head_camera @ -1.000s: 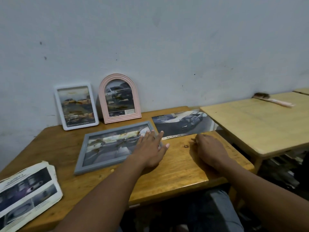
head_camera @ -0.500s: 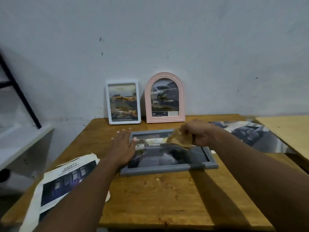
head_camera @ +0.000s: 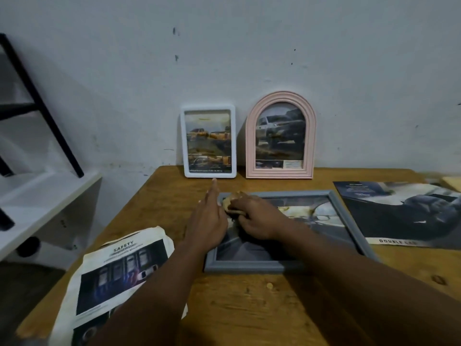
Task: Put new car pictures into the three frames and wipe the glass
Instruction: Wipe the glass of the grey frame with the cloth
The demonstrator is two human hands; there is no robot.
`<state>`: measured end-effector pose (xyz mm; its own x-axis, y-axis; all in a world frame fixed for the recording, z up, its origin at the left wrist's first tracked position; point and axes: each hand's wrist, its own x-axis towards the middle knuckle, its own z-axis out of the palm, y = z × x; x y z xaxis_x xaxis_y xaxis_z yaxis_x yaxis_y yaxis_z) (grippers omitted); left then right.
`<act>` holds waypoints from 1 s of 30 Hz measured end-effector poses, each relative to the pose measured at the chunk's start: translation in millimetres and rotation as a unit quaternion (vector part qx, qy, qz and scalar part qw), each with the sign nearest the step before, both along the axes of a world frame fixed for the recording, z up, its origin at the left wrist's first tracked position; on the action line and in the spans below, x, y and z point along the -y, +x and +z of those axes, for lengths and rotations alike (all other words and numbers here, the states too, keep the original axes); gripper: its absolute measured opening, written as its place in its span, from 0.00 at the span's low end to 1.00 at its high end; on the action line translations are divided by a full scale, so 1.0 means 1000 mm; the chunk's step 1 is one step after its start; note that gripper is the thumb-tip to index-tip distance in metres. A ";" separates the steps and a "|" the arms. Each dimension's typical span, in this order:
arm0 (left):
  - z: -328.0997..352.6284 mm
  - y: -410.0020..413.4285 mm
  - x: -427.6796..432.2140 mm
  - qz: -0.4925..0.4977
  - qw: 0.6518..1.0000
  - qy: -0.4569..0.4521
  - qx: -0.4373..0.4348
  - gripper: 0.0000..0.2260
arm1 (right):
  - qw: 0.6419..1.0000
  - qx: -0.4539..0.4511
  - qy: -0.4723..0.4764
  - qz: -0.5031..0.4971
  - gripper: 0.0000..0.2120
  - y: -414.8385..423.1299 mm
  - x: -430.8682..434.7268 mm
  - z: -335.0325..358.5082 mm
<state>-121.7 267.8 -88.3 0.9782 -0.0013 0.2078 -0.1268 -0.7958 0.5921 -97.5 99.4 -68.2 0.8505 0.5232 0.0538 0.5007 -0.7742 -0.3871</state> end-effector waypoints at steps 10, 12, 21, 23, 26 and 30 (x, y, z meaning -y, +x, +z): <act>0.009 0.002 0.006 -0.038 0.996 0.058 -0.051 0.32 | 0.995 0.009 -0.083 0.063 0.26 -0.001 0.009 0.006; 0.010 0.002 0.008 -0.034 0.995 0.074 -0.056 0.32 | 0.993 0.000 -0.104 0.054 0.26 0.001 0.015 0.012; 0.010 0.007 0.010 -0.018 0.988 0.140 -0.068 0.28 | 0.990 0.015 -0.139 -0.024 0.24 -0.006 0.099 0.016; 0.010 0.006 0.010 -0.015 0.987 0.141 -0.070 0.27 | 0.987 0.028 -0.151 -0.053 0.22 -0.010 0.119 0.016; 0.011 0.005 0.011 -0.010 0.989 0.134 -0.068 0.26 | 0.975 0.046 -0.186 -0.116 0.17 -0.018 0.144 0.017; 0.012 0.000 0.015 0.010 0.997 0.048 -0.064 0.24 | 0.962 0.086 -0.191 -0.177 0.14 -0.035 0.135 0.018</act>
